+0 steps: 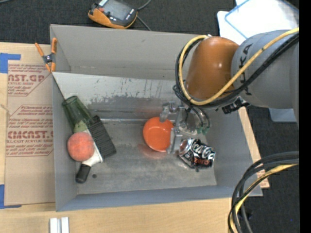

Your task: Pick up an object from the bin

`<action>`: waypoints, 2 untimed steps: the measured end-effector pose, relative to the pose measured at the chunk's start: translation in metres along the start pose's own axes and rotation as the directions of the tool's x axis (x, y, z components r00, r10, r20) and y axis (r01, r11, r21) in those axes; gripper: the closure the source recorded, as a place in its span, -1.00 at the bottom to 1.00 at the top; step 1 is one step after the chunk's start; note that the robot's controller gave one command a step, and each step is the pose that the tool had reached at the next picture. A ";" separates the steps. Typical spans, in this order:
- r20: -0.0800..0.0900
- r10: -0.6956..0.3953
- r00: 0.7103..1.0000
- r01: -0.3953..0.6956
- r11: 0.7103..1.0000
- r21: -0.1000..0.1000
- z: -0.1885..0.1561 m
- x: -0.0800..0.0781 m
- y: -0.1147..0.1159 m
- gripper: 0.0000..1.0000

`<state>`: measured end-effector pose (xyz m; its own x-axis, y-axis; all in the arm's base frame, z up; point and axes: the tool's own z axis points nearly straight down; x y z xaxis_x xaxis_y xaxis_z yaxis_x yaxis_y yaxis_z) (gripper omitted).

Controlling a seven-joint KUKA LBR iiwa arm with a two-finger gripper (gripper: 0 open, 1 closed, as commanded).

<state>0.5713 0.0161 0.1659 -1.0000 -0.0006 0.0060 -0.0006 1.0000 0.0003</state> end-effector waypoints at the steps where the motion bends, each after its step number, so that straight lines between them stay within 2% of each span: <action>1: 0.008 0.000 1.000 0.000 1.000 0.000 -0.005 -0.002 0.000 -1.00; 2: 0.004 -0.305 0.952 0.305 0.952 0.000 0.094 -0.002 0.005 -1.00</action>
Offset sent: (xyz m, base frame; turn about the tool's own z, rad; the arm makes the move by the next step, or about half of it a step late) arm 0.0024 0.0038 -0.0959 -0.3216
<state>0.5730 0.0209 0.0716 -0.9521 -0.3059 0.0014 -0.3059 0.9521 0.0017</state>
